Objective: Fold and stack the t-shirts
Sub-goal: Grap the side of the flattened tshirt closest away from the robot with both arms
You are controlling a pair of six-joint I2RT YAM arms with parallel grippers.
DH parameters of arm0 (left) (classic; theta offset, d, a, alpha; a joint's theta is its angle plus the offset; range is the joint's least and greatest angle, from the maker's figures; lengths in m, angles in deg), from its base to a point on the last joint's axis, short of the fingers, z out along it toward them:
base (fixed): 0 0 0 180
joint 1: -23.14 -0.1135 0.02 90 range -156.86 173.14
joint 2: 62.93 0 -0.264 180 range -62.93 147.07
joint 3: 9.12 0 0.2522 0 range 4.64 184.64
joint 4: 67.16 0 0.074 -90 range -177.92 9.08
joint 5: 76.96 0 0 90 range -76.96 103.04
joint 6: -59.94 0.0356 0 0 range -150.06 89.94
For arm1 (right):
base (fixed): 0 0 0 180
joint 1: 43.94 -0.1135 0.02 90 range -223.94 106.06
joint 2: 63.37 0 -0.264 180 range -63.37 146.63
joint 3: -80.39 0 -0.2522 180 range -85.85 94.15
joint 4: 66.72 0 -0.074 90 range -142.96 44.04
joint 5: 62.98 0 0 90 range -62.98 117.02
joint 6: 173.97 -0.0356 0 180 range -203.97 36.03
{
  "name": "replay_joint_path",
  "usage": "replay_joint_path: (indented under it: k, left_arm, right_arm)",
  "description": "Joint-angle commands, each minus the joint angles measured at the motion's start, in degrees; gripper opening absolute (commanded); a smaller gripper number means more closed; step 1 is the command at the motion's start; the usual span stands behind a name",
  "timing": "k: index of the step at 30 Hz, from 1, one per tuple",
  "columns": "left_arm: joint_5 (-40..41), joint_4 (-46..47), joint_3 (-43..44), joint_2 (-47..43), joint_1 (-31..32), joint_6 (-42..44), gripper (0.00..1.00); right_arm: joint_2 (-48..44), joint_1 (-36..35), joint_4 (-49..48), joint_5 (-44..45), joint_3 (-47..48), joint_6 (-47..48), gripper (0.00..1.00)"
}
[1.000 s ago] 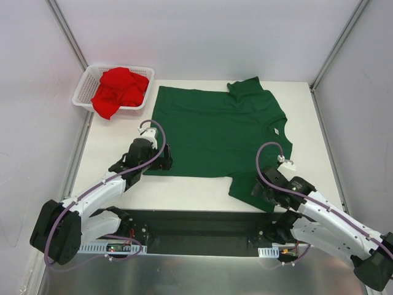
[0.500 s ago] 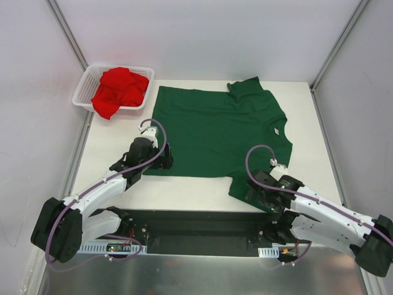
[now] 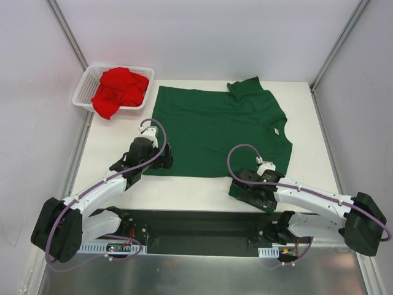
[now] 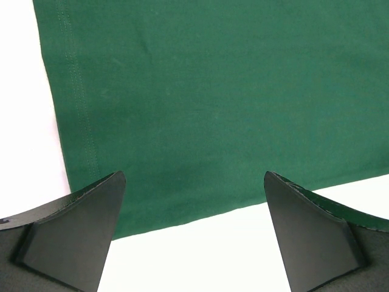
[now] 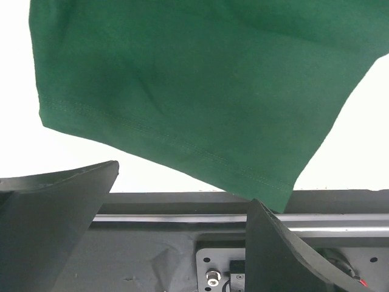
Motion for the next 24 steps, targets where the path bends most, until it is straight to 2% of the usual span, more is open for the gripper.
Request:
replay_joint_path:
  k: [1,6,10,11,14,19,24]
  left_arm:
    - [1.4,1.9,1.0,-0.3,0.6,1.2,0.99]
    - [1.8,1.3,-1.6,-2.7,0.6,0.4,0.99]
    - [2.7,-4.3,-0.1,-5.7,0.5,-2.9,0.99]
    - [3.0,-8.6,1.0,-5.8,0.5,-3.4,0.99]
    - [2.6,-15.2,3.4,-5.0,0.5,-5.5,0.94]
    - [3.0,-20.7,4.2,-6.7,0.5,-9.4,0.93]
    - [6.1,-29.0,8.5,-5.1,0.4,-10.0,0.94]
  right_arm:
    - [0.6,-1.0,-0.1,2.1,2.5,-0.3,0.96]
    - [0.6,-1.0,-0.1,2.7,3.3,1.0,0.96]
    - [1.9,-1.0,-0.4,2.8,4.7,2.5,0.96]
    - [2.3,-1.0,-1.1,2.6,5.0,2.8,0.96]
    - [3.3,-1.0,-2.4,2.2,5.7,4.1,0.96]
    - [4.8,-1.1,-3.7,1.6,6.4,5.3,0.96]
    - [4.7,-1.0,-4.6,1.5,6.6,6.2,0.96]
